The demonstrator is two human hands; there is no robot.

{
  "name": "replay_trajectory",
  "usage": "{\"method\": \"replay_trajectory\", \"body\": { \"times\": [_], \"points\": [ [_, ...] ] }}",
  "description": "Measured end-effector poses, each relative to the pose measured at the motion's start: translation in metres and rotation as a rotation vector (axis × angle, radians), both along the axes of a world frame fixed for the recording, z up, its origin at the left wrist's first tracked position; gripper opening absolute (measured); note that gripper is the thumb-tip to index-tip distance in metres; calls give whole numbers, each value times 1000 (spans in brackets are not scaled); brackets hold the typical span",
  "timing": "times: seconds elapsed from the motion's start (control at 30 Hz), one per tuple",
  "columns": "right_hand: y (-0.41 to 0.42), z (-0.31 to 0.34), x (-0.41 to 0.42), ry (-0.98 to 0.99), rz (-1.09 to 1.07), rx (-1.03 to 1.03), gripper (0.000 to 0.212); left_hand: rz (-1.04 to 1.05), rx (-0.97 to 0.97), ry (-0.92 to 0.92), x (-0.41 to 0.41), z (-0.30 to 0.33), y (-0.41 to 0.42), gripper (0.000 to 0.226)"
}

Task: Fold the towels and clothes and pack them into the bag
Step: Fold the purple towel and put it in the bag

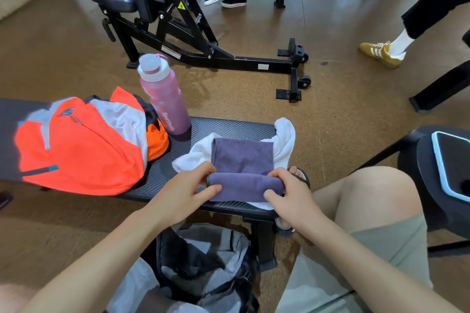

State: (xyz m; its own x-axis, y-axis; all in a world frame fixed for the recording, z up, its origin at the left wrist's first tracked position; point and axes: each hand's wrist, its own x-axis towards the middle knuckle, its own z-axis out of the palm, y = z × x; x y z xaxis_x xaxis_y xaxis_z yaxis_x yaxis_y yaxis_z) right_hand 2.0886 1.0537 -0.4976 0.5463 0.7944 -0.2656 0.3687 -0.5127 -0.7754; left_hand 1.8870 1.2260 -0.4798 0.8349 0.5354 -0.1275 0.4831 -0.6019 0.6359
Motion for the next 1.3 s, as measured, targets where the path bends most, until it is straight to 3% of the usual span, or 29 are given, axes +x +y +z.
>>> {"method": "replay_trajectory", "body": {
  "times": [0.3, 0.47, 0.53, 0.63, 0.67, 0.73, 0.83, 0.87, 0.93, 1.03, 1.1, 1.2, 1.3],
  "points": [
    [21, -24, 6, -61, -164, -31, 14, 289, -76, 108, 21, -16, -1, 27],
    [22, -25, -1, -210, -137, -72, 17, 365, -11, 126, 24, -17, -10, 30],
    [24, -25, -4, -272, -133, -83, 19, 369, 138, 109, 25, -17, -15, 30],
    [24, -28, -6, -559, -40, -42, 19, -12, 753, -53, 28, -16, -20, 18],
    [24, -29, -4, -674, 4, -27, 18, -192, 869, -76, 29, -16, -22, 15],
    [26, -30, -1, -851, 83, 23, 20, -388, 882, -16, 30, -14, -25, 21],
    [27, -24, 1, -970, 195, 126, 4, -392, 875, 186, 32, -16, -22, 45],
    [25, -19, 1, -956, 238, 137, 7, -387, 916, 242, 33, -18, -21, 47],
    [18, -11, -2, -955, 382, 101, 23, -374, 952, 271, 38, -20, -20, 43],
    [14, -8, 0, -1022, 539, 25, 38, -351, 928, 159, 45, -12, -19, 27],
    [16, -5, 5, -929, 489, 35, 35, -358, 906, 100, 44, 0, -18, 18],
    [16, 8, 11, -547, 319, 124, 27, -326, 764, 81, 36, 22, -14, 19],
    [13, 21, 14, -190, 311, 33, 19, -257, 372, 177, 30, 26, -3, 25]
  ]
}}
